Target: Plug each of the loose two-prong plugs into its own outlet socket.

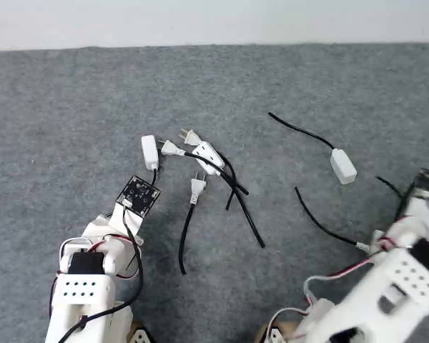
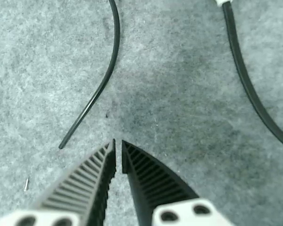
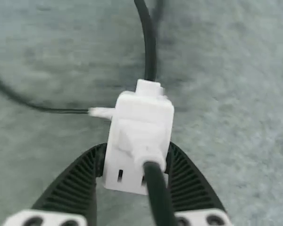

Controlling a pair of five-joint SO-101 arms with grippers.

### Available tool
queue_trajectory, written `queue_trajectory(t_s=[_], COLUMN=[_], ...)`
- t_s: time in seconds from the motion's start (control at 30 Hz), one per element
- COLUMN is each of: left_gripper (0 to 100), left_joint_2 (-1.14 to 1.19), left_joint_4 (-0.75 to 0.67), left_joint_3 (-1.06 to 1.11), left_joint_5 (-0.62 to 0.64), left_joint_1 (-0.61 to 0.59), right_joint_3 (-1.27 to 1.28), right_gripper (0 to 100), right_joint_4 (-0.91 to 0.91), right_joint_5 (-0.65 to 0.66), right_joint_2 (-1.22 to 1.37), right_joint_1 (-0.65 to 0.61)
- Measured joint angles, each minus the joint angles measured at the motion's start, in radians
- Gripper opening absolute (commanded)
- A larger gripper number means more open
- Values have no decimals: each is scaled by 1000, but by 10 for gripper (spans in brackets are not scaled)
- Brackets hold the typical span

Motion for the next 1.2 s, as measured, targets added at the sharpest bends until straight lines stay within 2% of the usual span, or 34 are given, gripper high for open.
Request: queue_trajectory(t_s=[0.27,0.33,0.5,0.57,0.7,0.93,1.0,1.13,1.2], left_gripper=[15,15,15,15,15,15,15,19,53], left_joint_2=[0,0,0,0,0,0,0,0,0], left_joint_4=[0,0,0,0,0,0,0,0,5], left_joint_3=[0,0,0,0,0,0,0,-2,-18], left_joint_5=[0,0,0,0,0,0,25,160,216], left_joint_1=[0,0,0,0,0,0,0,0,15], right_joint_3=[0,0,2,0,0,-170,-230,-316,-347], right_gripper=[22,73,277,304,295,296,296,296,296], right_joint_4=[-250,-304,-344,-344,-341,-81,3,132,178], right_joint_5=[51,51,54,52,52,52,51,51,51], right_joint_2=[229,262,295,295,293,219,213,213,213], right_joint_1=[192,233,275,278,276,256,206,64,-17])
